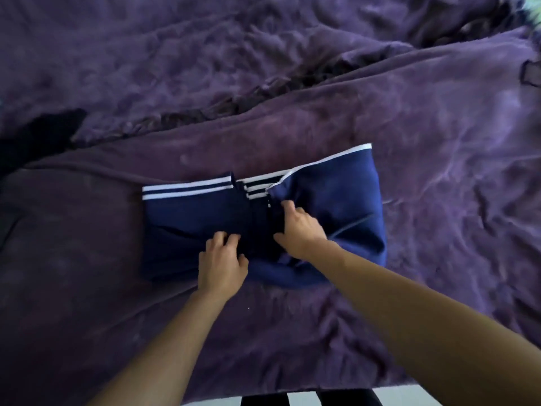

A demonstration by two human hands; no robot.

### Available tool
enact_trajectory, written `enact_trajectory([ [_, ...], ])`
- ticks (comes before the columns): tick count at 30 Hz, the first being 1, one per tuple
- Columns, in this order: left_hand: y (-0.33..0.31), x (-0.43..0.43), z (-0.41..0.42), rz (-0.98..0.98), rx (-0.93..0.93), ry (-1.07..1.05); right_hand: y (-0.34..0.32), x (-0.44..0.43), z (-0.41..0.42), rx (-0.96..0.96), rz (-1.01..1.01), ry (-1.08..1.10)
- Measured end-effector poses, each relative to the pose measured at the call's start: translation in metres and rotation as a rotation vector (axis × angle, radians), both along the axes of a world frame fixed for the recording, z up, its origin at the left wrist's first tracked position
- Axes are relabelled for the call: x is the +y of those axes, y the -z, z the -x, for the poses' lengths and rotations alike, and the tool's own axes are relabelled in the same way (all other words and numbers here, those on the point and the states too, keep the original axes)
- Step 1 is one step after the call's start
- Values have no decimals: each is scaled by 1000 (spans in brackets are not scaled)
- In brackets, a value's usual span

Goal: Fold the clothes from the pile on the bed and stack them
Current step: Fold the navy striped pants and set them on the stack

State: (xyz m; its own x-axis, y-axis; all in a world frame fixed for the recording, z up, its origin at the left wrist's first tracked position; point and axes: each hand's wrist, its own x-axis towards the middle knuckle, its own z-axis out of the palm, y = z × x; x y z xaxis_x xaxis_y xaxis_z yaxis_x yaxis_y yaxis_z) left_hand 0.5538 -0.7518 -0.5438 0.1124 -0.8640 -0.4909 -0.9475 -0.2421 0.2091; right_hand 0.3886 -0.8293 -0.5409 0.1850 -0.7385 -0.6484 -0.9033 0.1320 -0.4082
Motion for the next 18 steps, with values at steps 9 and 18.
enact_trajectory([
  [9,3,-1,9,158,88,95,-3,-12,76,-153,425,509],
  [18,44,-13,19,-135,68,315,17,-14,137,-243,-20,802],
])
